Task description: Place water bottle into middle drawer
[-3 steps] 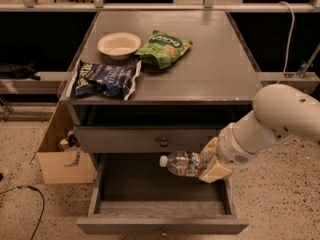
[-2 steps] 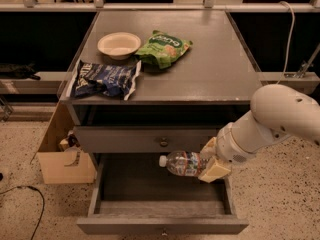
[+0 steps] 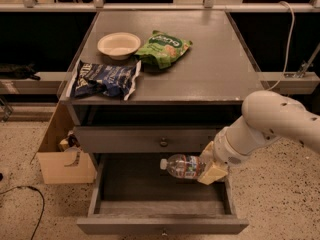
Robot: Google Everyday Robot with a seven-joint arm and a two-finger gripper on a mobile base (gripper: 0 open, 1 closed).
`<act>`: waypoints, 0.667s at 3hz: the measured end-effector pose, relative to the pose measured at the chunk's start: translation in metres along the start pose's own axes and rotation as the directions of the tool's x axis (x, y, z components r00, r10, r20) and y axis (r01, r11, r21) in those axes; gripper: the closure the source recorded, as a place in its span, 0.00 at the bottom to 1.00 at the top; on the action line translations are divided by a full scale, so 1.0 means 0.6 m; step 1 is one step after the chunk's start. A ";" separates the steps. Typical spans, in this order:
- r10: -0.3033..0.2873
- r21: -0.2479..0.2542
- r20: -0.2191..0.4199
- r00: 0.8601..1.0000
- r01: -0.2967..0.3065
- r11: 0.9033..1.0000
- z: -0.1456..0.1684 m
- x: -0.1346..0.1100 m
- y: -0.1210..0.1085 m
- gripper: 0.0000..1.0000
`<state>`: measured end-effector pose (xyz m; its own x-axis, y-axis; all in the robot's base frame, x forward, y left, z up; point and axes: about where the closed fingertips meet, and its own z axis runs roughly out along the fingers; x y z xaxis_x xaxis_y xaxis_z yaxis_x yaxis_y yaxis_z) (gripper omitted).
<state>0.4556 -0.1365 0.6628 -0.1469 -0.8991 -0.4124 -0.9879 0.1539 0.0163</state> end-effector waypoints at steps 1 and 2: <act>0.025 -0.033 -0.017 1.000 -0.026 0.999 0.053 0.026 0.002 1.00; 0.025 -0.034 -0.017 1.000 -0.026 0.999 0.053 0.026 0.002 1.00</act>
Offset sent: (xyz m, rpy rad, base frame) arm -0.0017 0.0011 -0.0529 -0.0155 0.0640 -0.0104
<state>0.4539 -0.1373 0.6273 -0.1727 -0.9018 -0.3963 -0.9849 0.1632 0.0577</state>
